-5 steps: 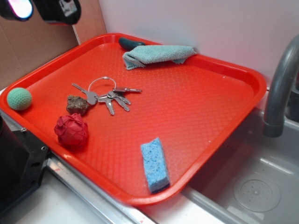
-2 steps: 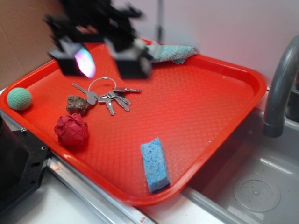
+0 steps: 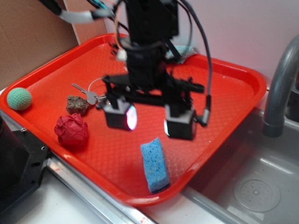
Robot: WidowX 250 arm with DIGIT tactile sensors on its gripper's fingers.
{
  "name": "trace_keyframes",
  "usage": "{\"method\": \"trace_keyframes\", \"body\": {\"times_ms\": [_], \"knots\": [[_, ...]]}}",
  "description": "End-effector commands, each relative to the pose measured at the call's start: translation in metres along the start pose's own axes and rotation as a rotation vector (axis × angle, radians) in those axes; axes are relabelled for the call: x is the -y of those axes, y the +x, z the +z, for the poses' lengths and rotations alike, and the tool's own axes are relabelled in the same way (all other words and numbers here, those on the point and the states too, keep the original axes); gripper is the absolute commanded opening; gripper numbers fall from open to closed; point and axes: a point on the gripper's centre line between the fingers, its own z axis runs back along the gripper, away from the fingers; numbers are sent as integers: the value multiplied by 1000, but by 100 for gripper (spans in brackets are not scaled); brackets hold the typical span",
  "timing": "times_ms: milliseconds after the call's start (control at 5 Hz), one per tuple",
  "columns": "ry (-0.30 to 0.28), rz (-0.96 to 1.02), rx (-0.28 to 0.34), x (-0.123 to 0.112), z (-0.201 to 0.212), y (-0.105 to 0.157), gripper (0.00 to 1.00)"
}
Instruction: Grab the blue sponge.
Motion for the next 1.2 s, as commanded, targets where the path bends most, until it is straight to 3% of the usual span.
{"method": "trace_keyframes", "body": {"times_ms": [0, 200, 400, 600, 800, 1000], "knots": [[-23, 9, -19, 7, -24, -2, 100], [-57, -2, -21, 3, -35, -1, 100], [-131, -29, -37, -10, -50, 3, 93], [-172, -72, -34, -25, -56, 8, 28], [-118, -96, -36, -39, -61, 9, 17], [-20, -200, -14, -35, -57, 16, 0]]}}
